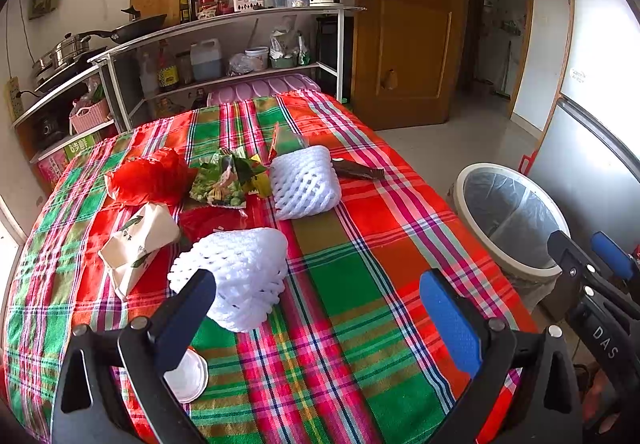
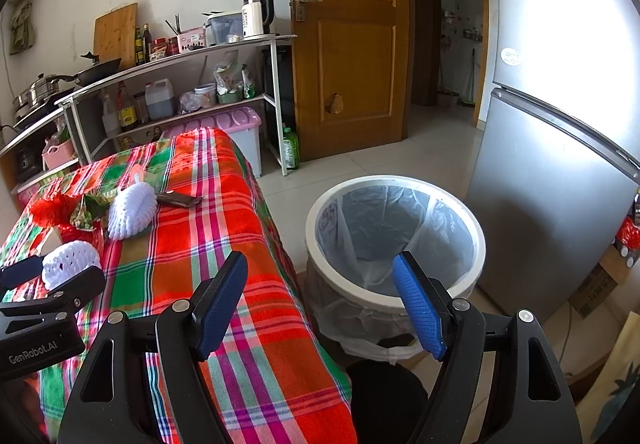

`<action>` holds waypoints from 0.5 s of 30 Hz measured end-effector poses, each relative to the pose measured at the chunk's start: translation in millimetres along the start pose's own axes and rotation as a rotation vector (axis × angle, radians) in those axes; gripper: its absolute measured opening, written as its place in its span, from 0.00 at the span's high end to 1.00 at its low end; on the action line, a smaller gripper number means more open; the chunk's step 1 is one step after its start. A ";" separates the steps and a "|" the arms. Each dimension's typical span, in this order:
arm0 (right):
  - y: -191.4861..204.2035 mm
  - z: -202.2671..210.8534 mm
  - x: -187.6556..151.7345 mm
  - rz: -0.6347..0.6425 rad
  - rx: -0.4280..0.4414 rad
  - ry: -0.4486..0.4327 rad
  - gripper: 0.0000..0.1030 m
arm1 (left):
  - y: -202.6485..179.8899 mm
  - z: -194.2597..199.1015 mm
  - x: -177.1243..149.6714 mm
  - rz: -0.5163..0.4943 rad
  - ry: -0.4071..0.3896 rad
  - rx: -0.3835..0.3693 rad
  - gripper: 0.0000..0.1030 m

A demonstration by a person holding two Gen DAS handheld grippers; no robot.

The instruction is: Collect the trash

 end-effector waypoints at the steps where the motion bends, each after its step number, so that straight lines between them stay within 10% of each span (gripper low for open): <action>1: 0.4 0.0 0.0 0.001 0.000 0.000 0.27 | 0.0 0.0 -0.1 0.000 0.001 0.000 0.00; 15: 1.5 -1.4 -0.1 0.003 0.001 0.002 0.27 | 2.2 -2.3 0.1 0.001 0.004 -0.004 0.00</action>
Point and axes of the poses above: each gripper's, at about its wrist camera, not at the fingertips, and z roughly against the way its jaws point, y to its left, x to its top, the point moved 5 cm from there along -z, roughly the way its jaws point, and after that the axes turned 4 degrees about y, right-handed, at the moved point
